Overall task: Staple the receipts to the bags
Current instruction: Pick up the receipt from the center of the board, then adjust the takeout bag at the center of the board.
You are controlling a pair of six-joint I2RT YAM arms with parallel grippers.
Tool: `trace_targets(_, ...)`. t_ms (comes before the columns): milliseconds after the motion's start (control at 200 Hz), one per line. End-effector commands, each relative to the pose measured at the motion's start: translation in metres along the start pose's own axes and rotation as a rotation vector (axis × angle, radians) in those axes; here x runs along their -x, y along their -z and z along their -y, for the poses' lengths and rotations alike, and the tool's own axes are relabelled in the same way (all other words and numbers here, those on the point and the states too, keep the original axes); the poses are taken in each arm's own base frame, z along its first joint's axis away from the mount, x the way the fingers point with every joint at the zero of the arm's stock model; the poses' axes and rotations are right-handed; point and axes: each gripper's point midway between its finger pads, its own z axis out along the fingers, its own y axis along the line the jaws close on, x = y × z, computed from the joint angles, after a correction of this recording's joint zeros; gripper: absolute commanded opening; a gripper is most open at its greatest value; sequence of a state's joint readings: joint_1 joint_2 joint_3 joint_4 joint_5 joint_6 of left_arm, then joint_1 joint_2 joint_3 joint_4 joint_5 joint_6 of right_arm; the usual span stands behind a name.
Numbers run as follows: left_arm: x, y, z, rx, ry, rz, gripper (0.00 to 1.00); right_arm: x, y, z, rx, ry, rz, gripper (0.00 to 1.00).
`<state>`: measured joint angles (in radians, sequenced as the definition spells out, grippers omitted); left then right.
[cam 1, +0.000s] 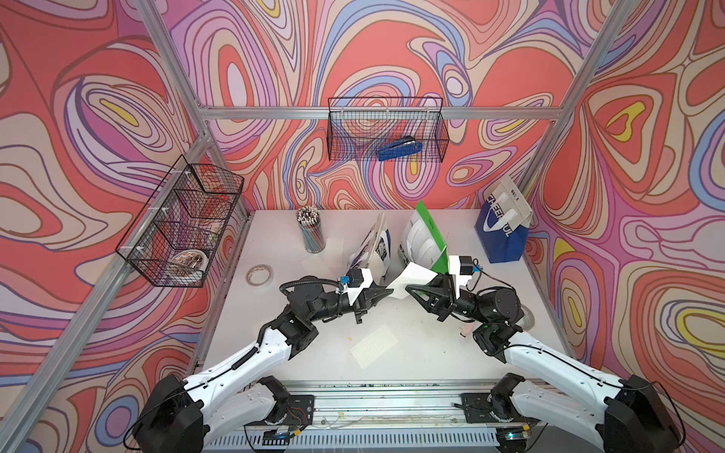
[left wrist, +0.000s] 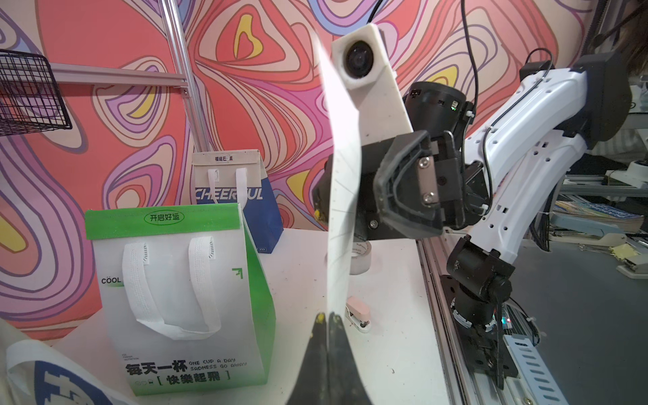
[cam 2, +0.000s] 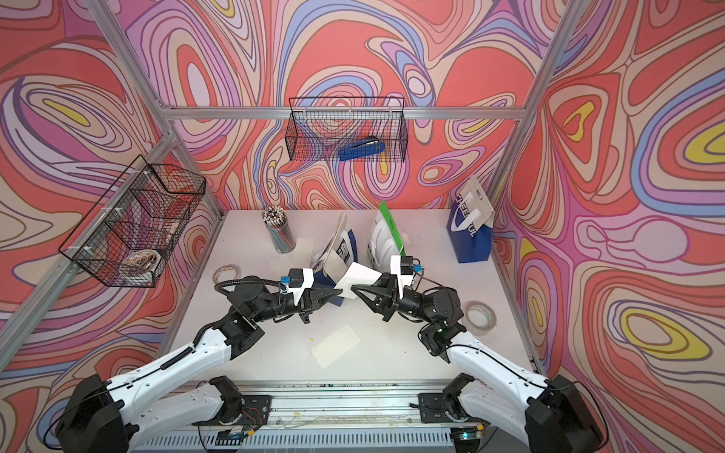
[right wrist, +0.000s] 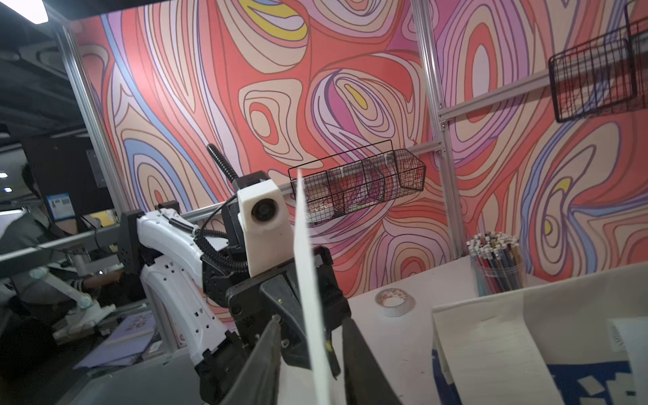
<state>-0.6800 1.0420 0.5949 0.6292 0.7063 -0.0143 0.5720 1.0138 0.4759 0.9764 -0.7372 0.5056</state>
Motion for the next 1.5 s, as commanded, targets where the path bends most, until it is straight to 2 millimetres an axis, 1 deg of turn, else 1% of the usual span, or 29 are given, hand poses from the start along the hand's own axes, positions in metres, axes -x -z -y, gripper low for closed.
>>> trace_targets(0,0.011,0.003,0.000,0.005,0.001,0.029,0.00,0.009,-0.002,-0.011,0.074,0.030,-0.009,0.13)
trace_targets(85,0.007,0.007,-0.007,0.054,0.016,0.008,0.00,0.005,-0.004,-0.005,0.065,0.047,-0.062,0.00)
trace_targets(190,0.009,0.017,-0.021,0.170,-0.002,-0.011,0.00,-0.005,-0.008,0.004,0.032,0.077,-0.162,0.00)
trace_targets(200,0.010,0.019,-0.022,0.184,-0.005,-0.014,0.01,-0.005,-0.009,0.006,0.026,0.082,-0.170,0.00)
trace_targets(215,0.010,0.021,-0.025,0.208,-0.008,-0.018,0.06,-0.006,-0.009,0.008,0.017,0.087,-0.185,0.00)
trace_targets(245,0.013,0.027,-0.031,0.261,-0.016,-0.030,0.27,-0.008,-0.010,0.012,-0.002,0.101,-0.215,0.00)
trace_targets(265,0.014,0.031,-0.035,0.295,-0.023,-0.040,0.39,-0.010,-0.010,0.014,-0.012,0.113,-0.238,0.00)
trace_targets(285,0.016,0.036,-0.038,0.327,-0.038,-0.051,0.46,-0.013,-0.010,0.017,-0.029,0.123,-0.265,0.00)
trace_targets(295,0.018,0.037,-0.039,0.341,-0.049,-0.055,0.49,-0.011,-0.010,0.019,-0.036,0.133,-0.271,0.00)
trace_targets(310,0.018,0.041,-0.041,0.361,-0.059,-0.068,0.53,-0.014,-0.010,0.022,-0.054,0.140,-0.295,0.00)
trace_targets(361,0.020,0.051,-0.051,0.441,-0.074,-0.110,0.76,-0.018,-0.008,0.034,-0.113,0.173,-0.357,0.00)
trace_targets(391,0.019,0.056,-0.057,0.490,-0.070,-0.141,0.88,-0.021,-0.005,0.041,-0.155,0.190,-0.396,0.00)
trace_targets(441,0.016,0.062,-0.067,0.550,-0.068,-0.205,0.99,-0.023,-0.001,0.056,-0.235,0.223,-0.444,0.00)
trace_targets(496,0.006,0.066,-0.077,0.601,-0.047,-0.282,1.00,-0.024,0.005,0.070,-0.315,0.259,-0.492,0.00)
trace_targets(616,-0.019,0.060,-0.093,0.648,0.053,-0.398,1.00,-0.024,0.019,0.100,-0.481,0.315,-0.583,0.00)
trace_targets(716,-0.032,0.052,-0.102,0.670,0.119,-0.429,1.00,-0.017,0.029,0.115,-0.587,0.348,-0.618,0.00)
trace_targets(771,-0.039,0.051,-0.111,0.708,0.149,-0.444,0.99,-0.013,0.032,0.118,-0.619,0.356,-0.614,0.00)
trace_targets(801,-0.042,0.050,-0.114,0.721,0.159,-0.455,0.93,-0.011,0.032,0.119,-0.625,0.356,-0.610,0.00)
trace_targets(886,-0.051,0.049,-0.122,0.751,0.172,-0.503,0.71,-0.013,0.031,0.119,-0.618,0.345,-0.612,0.00)
trace_targets(967,-0.051,0.047,-0.129,0.769,0.165,-0.529,0.49,-0.017,0.029,0.118,-0.598,0.337,-0.616,0.00)
trace_targets(1047,-0.051,0.046,-0.131,0.769,0.153,-0.531,0.40,-0.019,0.028,0.119,-0.589,0.333,-0.620,0.00)
trace_targets(1092,-0.049,0.045,-0.131,0.771,0.143,-0.520,0.32,-0.021,0.027,0.118,-0.578,0.334,-0.622,0.00)
trace_targets(1127,-0.047,0.045,-0.131,0.768,0.133,-0.509,0.29,-0.022,0.026,0.117,-0.565,0.337,-0.626,0.00)
trace_targets(1177,-0.045,0.044,-0.130,0.758,0.120,-0.496,0.29,-0.024,0.025,0.116,-0.550,0.337,-0.633,0.00)
trace_targets(1202,-0.044,0.043,-0.129,0.749,0.115,-0.490,0.31,-0.026,0.024,0.115,-0.538,0.335,-0.642,0.00)
trace_targets(1247,-0.042,0.041,-0.127,0.730,0.111,-0.479,0.42,-0.029,0.022,0.115,-0.518,0.332,-0.661,0.00)
trace_targets(1272,-0.042,0.039,-0.125,0.715,0.111,-0.475,0.49,-0.031,0.022,0.115,-0.511,0.328,-0.673,0.00)
trace_targets(1367,-0.043,0.033,-0.123,0.685,0.128,-0.471,0.65,-0.037,0.020,0.115,-0.489,0.315,-0.697,0.00)
trace_targets(1492,-0.048,0.027,-0.127,0.698,0.178,-0.468,0.66,-0.035,0.018,0.117,-0.490,0.324,-0.684,0.00)
